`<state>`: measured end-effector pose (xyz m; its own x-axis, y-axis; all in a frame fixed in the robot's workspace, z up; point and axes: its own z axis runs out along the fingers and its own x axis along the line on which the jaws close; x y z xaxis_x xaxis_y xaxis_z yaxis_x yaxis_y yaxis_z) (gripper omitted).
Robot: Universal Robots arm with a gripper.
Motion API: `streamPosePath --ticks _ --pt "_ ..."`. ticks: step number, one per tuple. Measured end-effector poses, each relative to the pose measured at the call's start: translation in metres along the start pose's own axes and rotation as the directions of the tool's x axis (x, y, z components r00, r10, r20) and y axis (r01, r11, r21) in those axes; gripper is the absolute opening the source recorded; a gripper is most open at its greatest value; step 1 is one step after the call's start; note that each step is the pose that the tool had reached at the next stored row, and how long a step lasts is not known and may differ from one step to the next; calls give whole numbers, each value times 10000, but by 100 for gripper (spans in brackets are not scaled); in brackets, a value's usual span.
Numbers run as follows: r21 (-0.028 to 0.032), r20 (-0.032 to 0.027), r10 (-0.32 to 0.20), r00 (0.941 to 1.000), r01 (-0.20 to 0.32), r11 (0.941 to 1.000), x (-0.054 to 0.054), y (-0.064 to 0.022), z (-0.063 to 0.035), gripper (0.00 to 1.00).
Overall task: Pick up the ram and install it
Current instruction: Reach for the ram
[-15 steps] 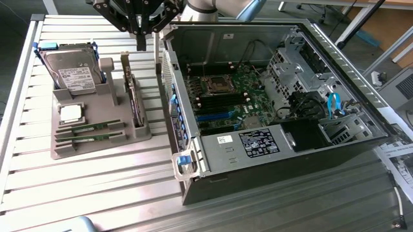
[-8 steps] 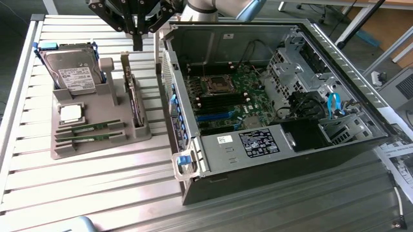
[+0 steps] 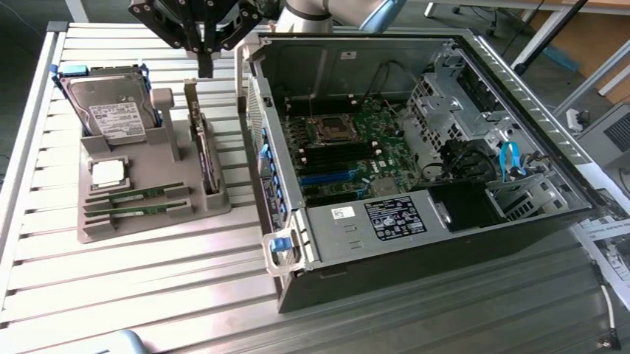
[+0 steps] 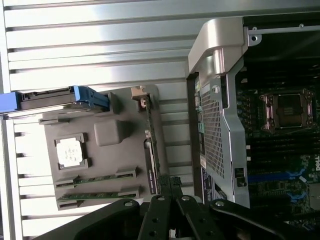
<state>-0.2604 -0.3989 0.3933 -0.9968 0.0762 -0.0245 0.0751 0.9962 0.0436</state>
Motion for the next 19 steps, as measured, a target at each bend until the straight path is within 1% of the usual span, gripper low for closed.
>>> streamPosePath --ticks 19 --pt "0 0 0 10000 0 10000 154 -12 -4 11"
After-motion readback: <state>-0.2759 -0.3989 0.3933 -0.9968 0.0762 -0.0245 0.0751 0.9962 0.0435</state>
